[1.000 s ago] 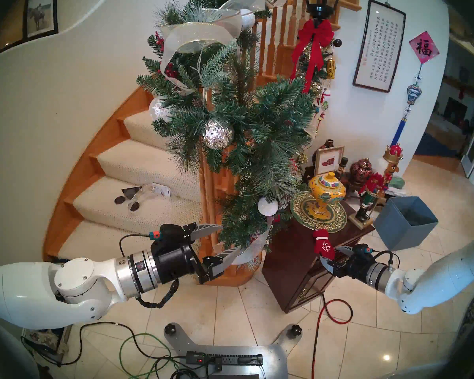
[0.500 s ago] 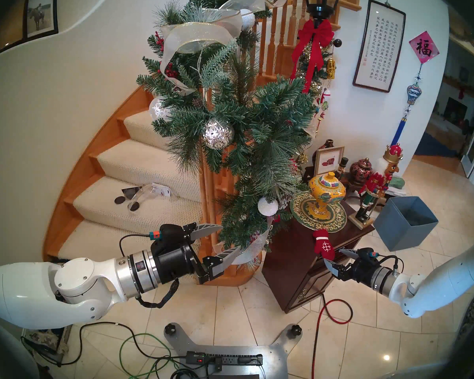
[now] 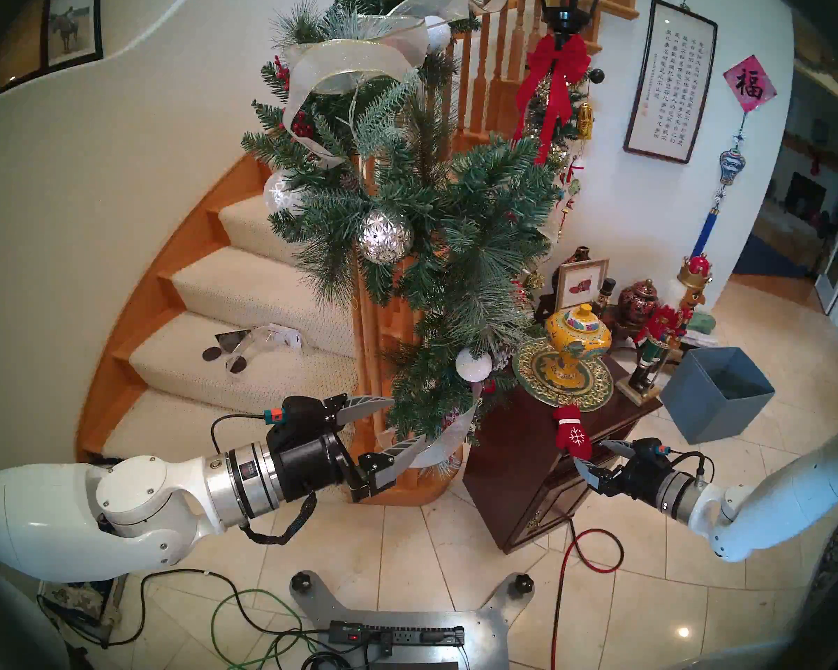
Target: Hang the ornament onto the Christmas-tree-style decoration
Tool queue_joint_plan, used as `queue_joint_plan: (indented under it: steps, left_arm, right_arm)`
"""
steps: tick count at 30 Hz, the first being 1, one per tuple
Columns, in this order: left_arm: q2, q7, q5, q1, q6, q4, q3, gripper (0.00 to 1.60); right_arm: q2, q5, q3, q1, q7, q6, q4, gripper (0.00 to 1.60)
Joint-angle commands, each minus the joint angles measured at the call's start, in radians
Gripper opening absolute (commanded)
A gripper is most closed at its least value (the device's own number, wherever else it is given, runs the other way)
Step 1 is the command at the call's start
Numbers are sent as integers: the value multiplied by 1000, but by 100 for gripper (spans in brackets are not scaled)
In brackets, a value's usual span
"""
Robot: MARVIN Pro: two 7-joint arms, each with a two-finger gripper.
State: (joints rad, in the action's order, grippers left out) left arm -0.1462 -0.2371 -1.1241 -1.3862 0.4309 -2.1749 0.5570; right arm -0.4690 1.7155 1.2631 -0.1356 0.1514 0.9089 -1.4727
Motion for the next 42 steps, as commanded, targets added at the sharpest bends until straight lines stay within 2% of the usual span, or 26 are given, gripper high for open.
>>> queue_joint_plan:
  steps: [1,17,20,42]
  left_arm:
    - [1,0,0,3,1,-1,3,160]
    - [1,0,0,3,1,-1,3,160]
    - [1,0,0,3,1,-1,3,160]
    - [1,0,0,3,1,-1,3,160]
  right_arm:
    - [-22,14,-17,-10,0,-4,9,160]
    - [-40,19,-13,-8,-25,0,16,160]
    - [-51,-2,5,3,-68,-5,10,160]
    - [-60,14,1,-3,-87,-20,16,160]
